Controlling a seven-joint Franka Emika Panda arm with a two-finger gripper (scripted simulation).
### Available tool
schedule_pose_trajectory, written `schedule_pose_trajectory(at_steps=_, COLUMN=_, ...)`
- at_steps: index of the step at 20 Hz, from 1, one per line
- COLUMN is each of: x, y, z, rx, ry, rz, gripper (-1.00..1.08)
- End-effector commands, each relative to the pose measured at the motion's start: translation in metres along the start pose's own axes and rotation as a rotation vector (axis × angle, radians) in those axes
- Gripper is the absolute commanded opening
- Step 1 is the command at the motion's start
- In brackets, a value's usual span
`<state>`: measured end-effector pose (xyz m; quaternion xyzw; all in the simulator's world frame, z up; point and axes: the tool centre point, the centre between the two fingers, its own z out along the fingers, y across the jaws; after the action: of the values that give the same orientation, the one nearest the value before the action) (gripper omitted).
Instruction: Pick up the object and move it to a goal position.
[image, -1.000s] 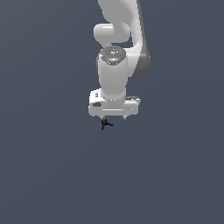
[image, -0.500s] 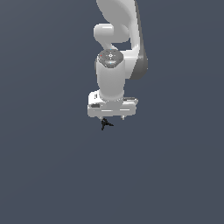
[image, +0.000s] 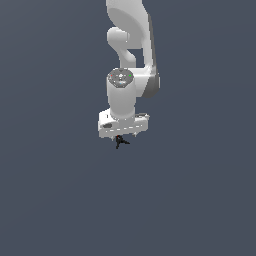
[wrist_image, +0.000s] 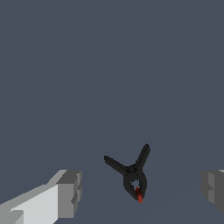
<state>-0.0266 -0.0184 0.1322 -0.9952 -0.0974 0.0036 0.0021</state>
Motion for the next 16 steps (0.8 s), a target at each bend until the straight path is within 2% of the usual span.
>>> schedule_pose_trajectory(at_steps=1, x=-0.011, y=0.004, z=0.015, rx=-0.002, ry=0.001, rz=-0.055, gripper=1.00)
schedule_pose_trajectory(at_steps=9, x=-0.041, y=0.012, z=0.052, rx=-0.006, ry=0.004, rz=-0.203, gripper=1.00)
schedule_pose_trajectory(at_steps=16, x=-0.055, y=0.014, z=0.067, rx=-0.006, ry=0.006, rz=-0.268, gripper=1.00)
